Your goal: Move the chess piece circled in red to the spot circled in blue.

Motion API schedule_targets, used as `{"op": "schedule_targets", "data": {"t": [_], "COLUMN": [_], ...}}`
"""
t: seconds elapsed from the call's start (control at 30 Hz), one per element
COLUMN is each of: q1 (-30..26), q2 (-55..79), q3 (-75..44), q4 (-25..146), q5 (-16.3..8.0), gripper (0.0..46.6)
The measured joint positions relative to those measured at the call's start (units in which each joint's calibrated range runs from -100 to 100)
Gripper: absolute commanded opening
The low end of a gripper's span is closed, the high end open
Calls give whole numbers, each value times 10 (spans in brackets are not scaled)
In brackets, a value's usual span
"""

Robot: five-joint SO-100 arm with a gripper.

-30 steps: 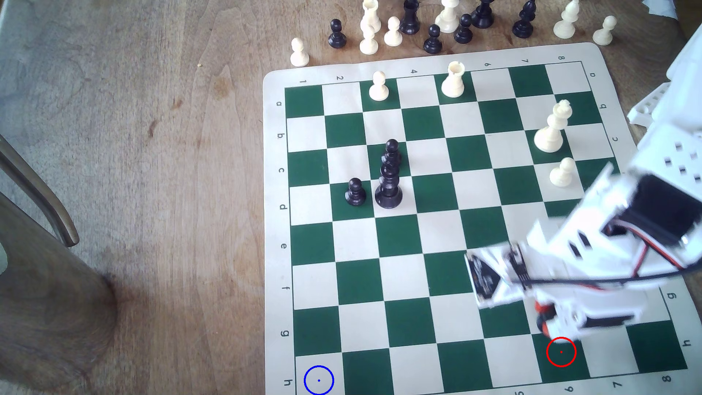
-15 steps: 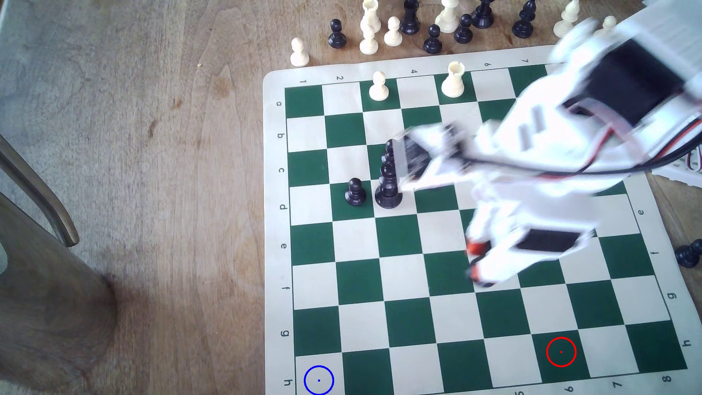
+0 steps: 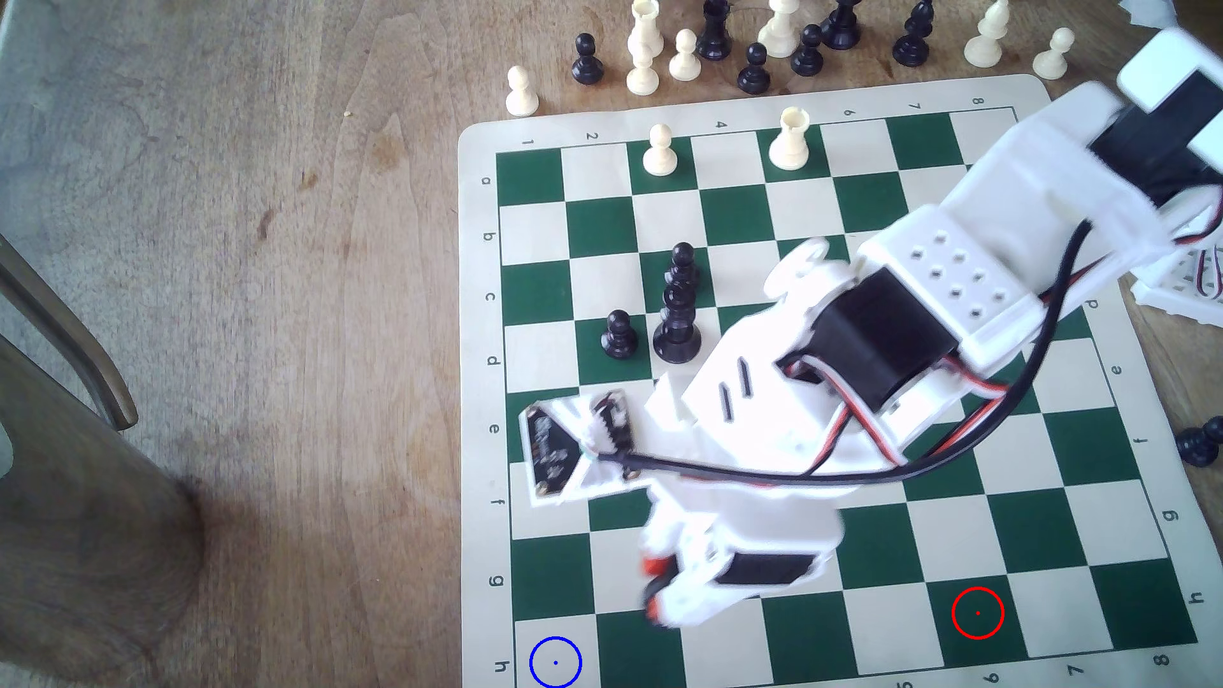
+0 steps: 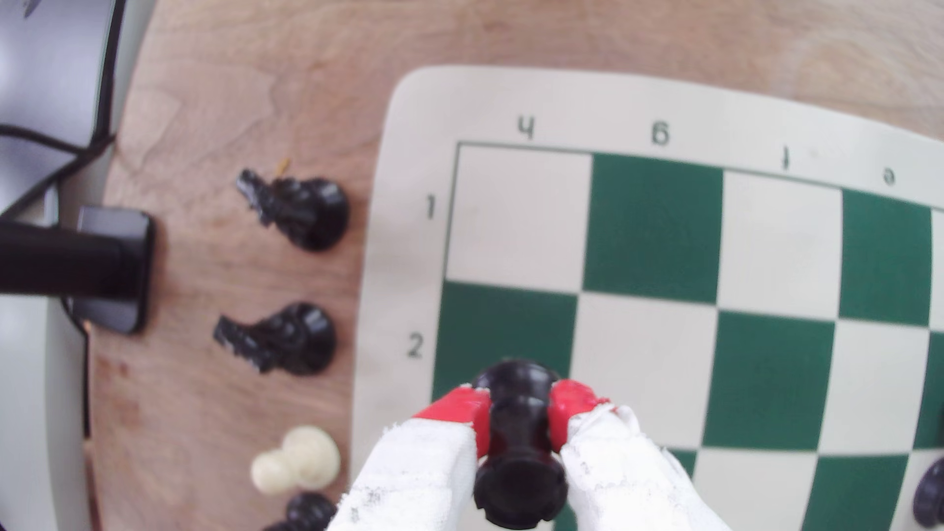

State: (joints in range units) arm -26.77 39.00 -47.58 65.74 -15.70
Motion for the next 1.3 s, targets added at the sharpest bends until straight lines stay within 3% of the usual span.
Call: {"op": "schedule_targets", "data": {"t": [0.47, 1.3], "q1": [21, 23], "q2": [74, 112], "q3": [-6, -6], "q4": [-170, -195], "q5": [12, 12], "gripper": [2, 3]}}
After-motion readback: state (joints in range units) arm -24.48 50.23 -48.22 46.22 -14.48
